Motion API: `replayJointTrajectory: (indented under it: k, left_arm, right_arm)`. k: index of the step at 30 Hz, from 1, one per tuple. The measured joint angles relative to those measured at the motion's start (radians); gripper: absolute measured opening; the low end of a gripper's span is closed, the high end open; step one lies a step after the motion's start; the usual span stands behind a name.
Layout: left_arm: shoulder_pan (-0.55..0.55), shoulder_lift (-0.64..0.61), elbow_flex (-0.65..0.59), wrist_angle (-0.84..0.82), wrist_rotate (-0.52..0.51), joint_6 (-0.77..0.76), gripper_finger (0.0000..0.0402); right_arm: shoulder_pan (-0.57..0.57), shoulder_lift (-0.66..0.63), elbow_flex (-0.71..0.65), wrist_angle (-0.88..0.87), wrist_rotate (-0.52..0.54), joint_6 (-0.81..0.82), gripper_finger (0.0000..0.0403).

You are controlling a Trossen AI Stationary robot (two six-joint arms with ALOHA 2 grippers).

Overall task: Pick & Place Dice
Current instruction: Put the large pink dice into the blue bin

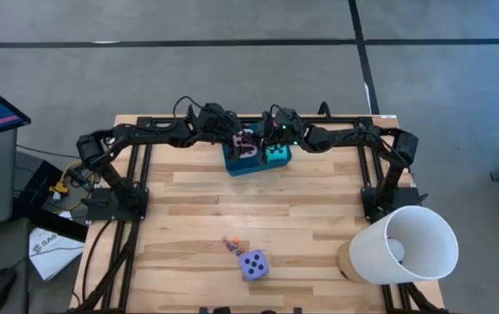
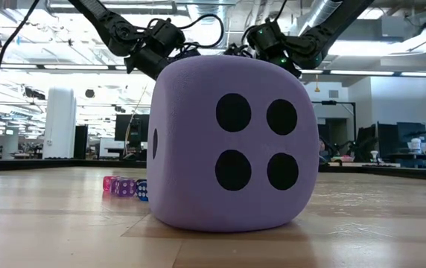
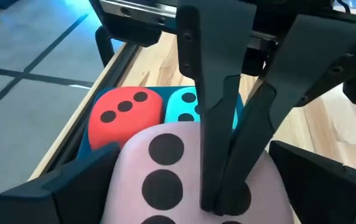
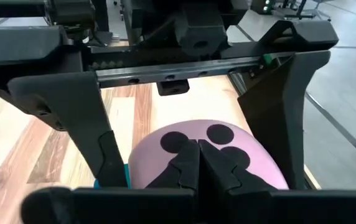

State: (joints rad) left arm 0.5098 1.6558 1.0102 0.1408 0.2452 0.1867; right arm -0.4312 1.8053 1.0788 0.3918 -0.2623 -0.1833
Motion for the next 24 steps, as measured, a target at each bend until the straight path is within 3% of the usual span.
replayJointTrajectory:
  k: [15, 24]
  left_arm:
    - [0.002, 0.0, 0.0, -0.006, 0.001, 0.0, 0.0397]
    - [0.017, 0.0, -0.011, -0.153, -0.013, 0.0, 0.0397]
  right_arm:
    - [-0.034, 0.0, 0.001, -0.092, 0.001, 0.003, 0.0]
    - [-0.032, -0.078, 0.001, -0.142, 0.001, 0.019, 0.0]
